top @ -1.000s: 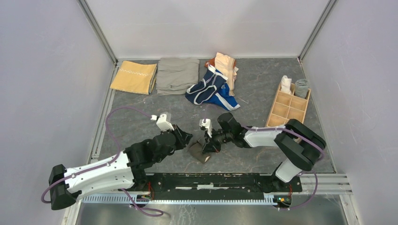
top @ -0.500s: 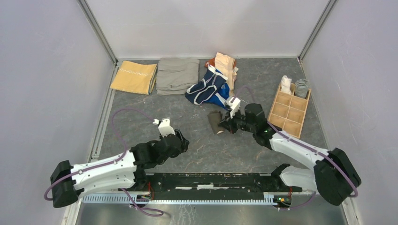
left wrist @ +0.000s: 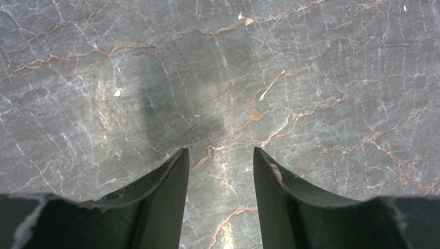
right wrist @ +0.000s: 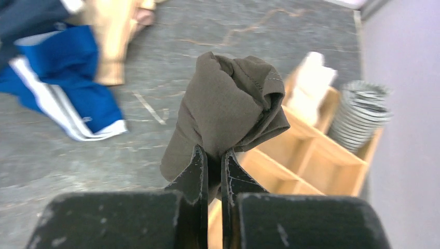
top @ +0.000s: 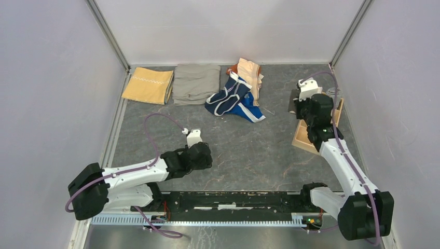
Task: Roll the underwear
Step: Pick up the underwear from the center of the board, then move the storage box to the center of the board.
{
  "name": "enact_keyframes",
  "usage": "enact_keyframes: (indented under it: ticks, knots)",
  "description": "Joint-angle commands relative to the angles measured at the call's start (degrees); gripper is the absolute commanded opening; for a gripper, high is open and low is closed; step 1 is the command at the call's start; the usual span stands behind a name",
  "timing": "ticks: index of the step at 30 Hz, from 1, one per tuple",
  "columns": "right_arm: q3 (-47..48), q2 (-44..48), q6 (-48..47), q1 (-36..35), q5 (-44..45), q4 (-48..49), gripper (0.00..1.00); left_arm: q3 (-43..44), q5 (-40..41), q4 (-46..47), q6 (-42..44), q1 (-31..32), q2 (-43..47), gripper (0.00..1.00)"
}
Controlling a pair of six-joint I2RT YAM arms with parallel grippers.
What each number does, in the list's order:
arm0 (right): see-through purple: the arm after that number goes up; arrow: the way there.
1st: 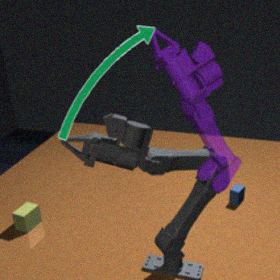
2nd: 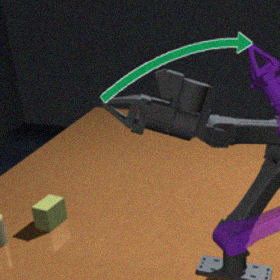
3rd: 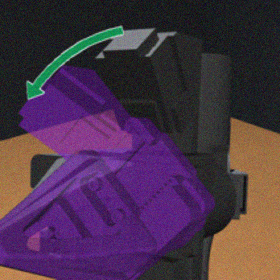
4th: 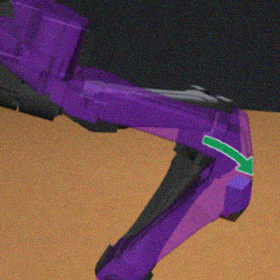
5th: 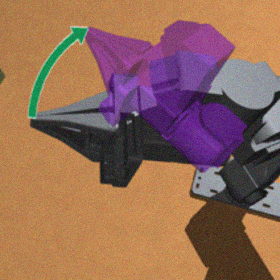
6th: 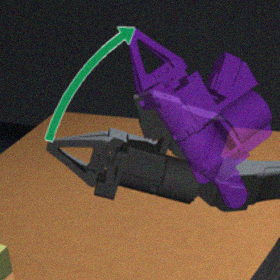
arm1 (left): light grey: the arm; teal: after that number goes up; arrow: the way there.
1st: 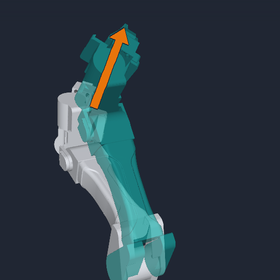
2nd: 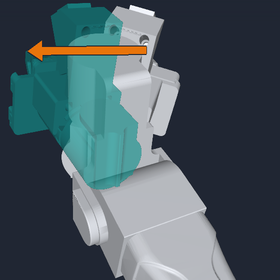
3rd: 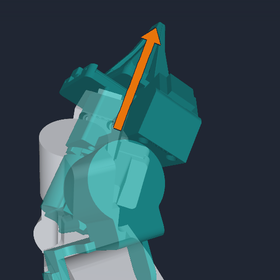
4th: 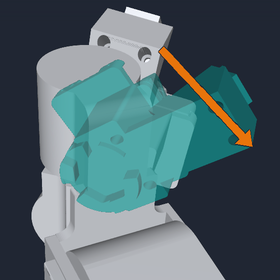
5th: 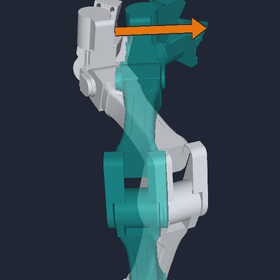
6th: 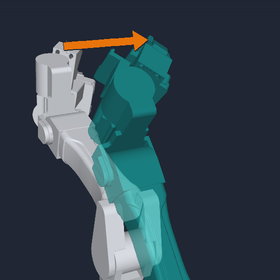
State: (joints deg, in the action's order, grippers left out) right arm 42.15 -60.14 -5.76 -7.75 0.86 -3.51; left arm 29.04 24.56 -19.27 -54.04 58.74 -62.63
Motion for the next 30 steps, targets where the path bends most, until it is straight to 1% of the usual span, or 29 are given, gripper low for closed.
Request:
enact_keyframes:
  ticks: [1, 5, 9, 14, 19, 23, 27, 30]
  knots:
    - [3.96, -1.94, -11.06, 4.22, 6.10, -0.51, 0.00, 2.76, -5.06, 4.08, 6.34, -3.03, -1.60, 0.56]
    - [3.99, -4.18, -16.63, 10.08, 0.88, 1.42, 0.00, 4.88, -7.49, 4.14, 10.08, -5.40, -3.46, 0.56]
    - [4.13, -6.91, -24.42, 12.15, 0.30, 2.11, 0.00, 6.87, -10.55, 4.28, 13.01, -7.55, -6.39, 0.55]
    - [2.32, -9.73, -28.93, 13.46, -0.77, 7.45, 0.00, 7.35, -14.20, 5.81, 13.71, -8.46, -9.21, 0.52]
    - [0.75, -13.47, -32.53, 13.70, 2.19, 12.50, 0.00, 6.01, -16.56, 8.32, 13.52, -8.47, -10.65, 0.51]
    - [-2.97, -14.76, -34.23, 14.24, 4.47, 20.13, 0.00, 6.28, -18.21, 9.21, 13.66, -8.55, -11.62, 0.49]
    - [-5.40, -16.03, -35.92, 14.74, 6.83, 26.57, 0.00, 5.17, -19.23, 10.35, 13.35, -8.56, -10.67, 0.49]
    - [-3.13, -18.09, -38.03, 15.28, 7.31, 26.13, 0.00, 4.83, -19.72, 10.73, 13.35, -8.56, -9.88, 0.49]
